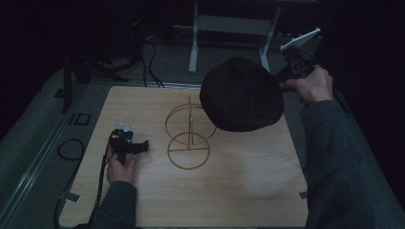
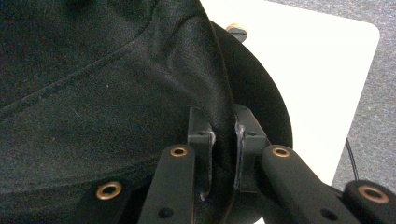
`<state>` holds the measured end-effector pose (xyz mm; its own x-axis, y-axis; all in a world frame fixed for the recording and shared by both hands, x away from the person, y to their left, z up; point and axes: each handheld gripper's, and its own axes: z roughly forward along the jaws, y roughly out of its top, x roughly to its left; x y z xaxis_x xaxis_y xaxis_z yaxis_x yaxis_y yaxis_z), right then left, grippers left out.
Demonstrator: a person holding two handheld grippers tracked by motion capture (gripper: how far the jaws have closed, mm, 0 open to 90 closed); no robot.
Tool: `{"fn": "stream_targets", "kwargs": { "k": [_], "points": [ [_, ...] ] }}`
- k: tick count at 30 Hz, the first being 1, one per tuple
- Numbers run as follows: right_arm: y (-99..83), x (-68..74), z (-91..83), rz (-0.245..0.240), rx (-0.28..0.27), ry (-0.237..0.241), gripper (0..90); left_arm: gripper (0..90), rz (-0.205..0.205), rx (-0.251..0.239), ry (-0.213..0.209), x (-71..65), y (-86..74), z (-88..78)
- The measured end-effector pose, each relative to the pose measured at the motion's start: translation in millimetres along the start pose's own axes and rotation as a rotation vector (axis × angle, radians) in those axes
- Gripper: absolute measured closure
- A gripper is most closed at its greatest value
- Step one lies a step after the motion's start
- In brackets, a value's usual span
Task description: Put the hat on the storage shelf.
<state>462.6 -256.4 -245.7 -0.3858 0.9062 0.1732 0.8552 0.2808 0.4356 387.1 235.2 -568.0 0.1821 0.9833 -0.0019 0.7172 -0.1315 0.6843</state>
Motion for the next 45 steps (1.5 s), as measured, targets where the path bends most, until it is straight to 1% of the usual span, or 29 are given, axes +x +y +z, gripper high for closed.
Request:
{"fn": "stream_targets", "kwargs": {
  "k": [10, 25, 35, 40, 45],
  "points": [
    [4.0, 10.4, -1.6, -0.017, -0.007, 0.017, 80.7, 1.0, 0.000, 0.000, 0.000, 0.0, 0.0, 0.0],
    [8.5, 32.5, 14.2, -0.057, -0.003, 0.048, 80.7, 1.0, -0.001, -0.001, 0.000, -0.1, 0.0, 0.1],
    [11.0, 39.9, 18.9, -0.068, -0.003, 0.058, 80.5, 1.0, 0.000, 0.000, 0.000, 0.0, 0.0, 0.0],
    [12.2, 44.4, 20.5, -0.072, -0.005, 0.073, 80.5, 1.0, 0.000, 0.000, 0.000, 0.0, 0.0, 0.0],
    [13.0, 47.7, 21.9, -0.085, -0.002, 0.078, 80.4, 1.0, 0.000, 0.000, 0.000, 0.0, 0.0, 0.0]
  ]
}}
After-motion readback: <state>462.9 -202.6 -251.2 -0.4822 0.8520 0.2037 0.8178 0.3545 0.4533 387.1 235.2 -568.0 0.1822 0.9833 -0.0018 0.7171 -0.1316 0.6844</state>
